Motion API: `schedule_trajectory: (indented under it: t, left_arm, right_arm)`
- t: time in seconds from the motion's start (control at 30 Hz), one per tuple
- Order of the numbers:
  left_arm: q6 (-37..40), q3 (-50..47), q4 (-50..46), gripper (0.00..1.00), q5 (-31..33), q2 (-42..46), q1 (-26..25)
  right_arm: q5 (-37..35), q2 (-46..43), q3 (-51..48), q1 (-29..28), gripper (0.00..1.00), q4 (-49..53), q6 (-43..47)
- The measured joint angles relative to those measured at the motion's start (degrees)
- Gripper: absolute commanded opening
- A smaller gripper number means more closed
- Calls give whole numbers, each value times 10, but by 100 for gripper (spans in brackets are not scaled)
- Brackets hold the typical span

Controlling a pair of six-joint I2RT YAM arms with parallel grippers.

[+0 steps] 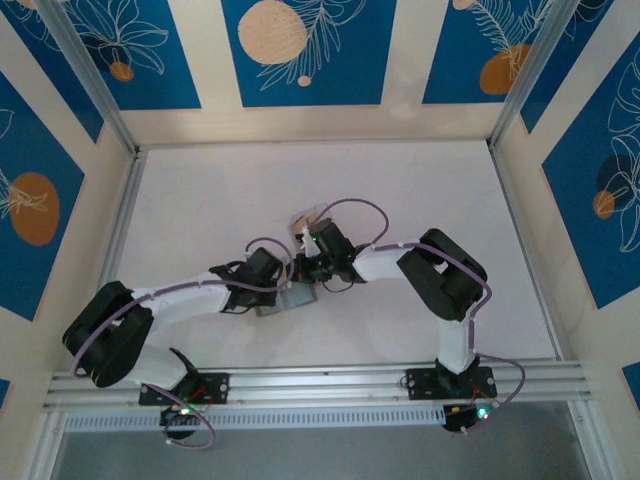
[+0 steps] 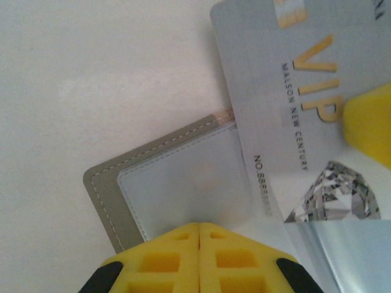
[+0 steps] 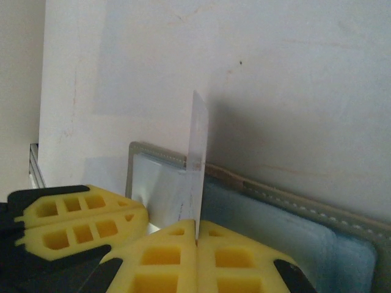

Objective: Put the credit cards into the card holder

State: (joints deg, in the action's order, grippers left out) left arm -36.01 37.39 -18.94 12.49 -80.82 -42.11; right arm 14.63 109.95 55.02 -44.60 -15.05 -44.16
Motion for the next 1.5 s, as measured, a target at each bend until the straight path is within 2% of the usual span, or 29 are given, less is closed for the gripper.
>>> schedule_trajectory:
  t: [0.87, 1.17, 1.5]
  left_arm:
    - [0, 0, -3, 6, 2, 0, 0]
    - [0, 0, -3, 6, 2, 0, 0]
    - [0, 0, -4, 6, 2, 1, 0]
  right_arm:
    - [27, -8, -38, -25, 0, -16, -7]
    - [81, -7, -26, 4, 0, 42, 10]
    - [107, 22, 31, 6, 0, 119, 35]
